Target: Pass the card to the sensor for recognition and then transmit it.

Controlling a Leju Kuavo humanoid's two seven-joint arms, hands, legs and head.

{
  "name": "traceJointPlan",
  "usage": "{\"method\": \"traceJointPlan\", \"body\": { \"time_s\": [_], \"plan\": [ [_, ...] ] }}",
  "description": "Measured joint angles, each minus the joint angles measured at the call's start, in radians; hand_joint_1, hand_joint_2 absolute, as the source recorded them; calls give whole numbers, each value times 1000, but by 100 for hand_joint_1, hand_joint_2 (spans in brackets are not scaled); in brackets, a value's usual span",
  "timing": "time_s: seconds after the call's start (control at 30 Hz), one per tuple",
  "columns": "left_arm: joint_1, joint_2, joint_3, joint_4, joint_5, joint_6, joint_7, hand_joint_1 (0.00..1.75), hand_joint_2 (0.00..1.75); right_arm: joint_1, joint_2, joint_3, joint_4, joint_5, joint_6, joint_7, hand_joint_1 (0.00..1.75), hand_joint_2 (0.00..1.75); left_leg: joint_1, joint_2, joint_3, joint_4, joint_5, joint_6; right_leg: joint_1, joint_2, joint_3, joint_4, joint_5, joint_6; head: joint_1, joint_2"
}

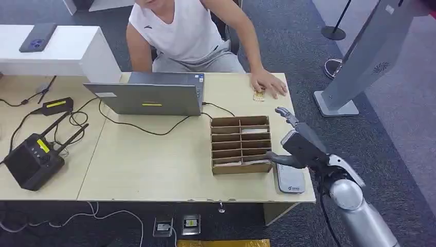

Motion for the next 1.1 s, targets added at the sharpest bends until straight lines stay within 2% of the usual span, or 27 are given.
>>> {"method": "traceJointPlan", "body": {
  "time_s": [0.5,0.97,1.1],
  "plan": [
    [6,1,14,0,-5,1,0,0,175,40,-21,8,-18,63,72,45,0,175,0,0,0,0,0,0,0,0,0,0,0,0,0,0],
    [18,1,26,0,-10,20,9,0,175,54,-52,55,-19,302,79,103,0,175,0,0,0,0,0,0,0,0,0,0,0,0,0,0],
    [29,-2,42,0,-9,37,17,0,175,56,-59,93,-19,435,72,154,0,175,0,0,0,0,0,0,0,0,0,0,0,0,0,0]
  ]
}}
